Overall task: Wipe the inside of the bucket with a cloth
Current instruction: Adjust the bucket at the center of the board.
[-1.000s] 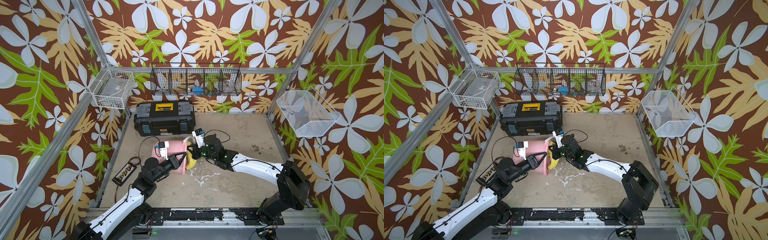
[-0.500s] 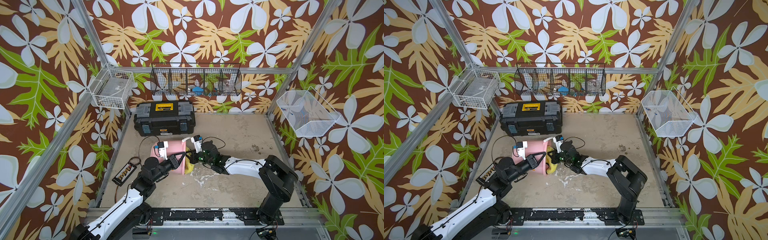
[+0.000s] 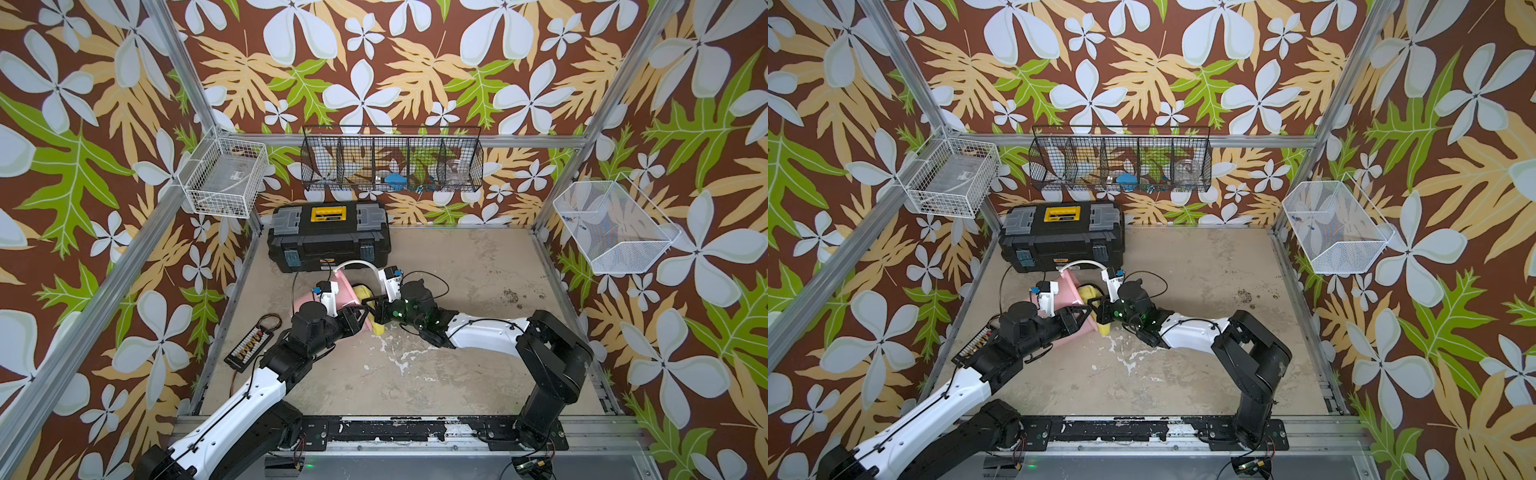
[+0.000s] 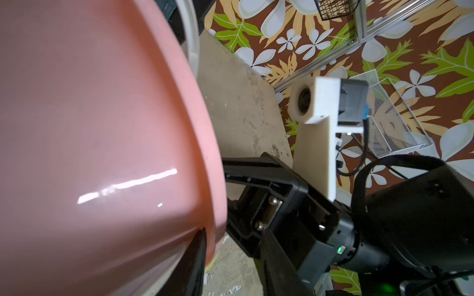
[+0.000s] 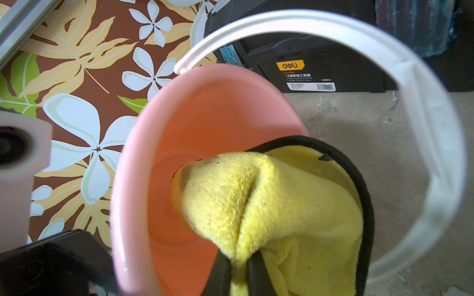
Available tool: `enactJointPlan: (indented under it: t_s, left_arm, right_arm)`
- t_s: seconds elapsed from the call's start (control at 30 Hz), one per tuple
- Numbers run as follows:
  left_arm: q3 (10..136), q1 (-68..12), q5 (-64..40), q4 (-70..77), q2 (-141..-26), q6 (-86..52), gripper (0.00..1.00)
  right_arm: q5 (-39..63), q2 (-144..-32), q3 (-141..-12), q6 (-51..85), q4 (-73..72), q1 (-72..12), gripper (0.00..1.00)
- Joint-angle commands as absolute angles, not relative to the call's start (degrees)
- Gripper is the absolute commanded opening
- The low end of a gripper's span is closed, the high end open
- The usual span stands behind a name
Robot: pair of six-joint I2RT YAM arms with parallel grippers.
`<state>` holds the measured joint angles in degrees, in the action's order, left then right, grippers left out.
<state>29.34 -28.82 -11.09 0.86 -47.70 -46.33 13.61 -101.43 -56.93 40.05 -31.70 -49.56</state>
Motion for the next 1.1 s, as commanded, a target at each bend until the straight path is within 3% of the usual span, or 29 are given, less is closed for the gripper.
enactJointPlan:
  t_s: [0.0, 0.2, 1.07]
  left_arm:
    - [30.47, -28.83, -8.72, -3.21, -47.91, -43.96, 0.41]
    - [31.96, -28.82, -4.4, -5.45, -47.87, -45.1, 0.48]
    - [51.91, -28.83, 15.74, -27.87, -62.49, -41.03, 0.53]
  right_arm:
    - [15.03, -102.02, -57.55, 40.17, -33.53, -49.66, 0.0]
    - [17.52, -104.06, -58.23, 40.08, -33.67, -50.09, 0.0]
    - [16.55, -107.4, -62.05, 40.12, -32.7, -56.62, 0.0]
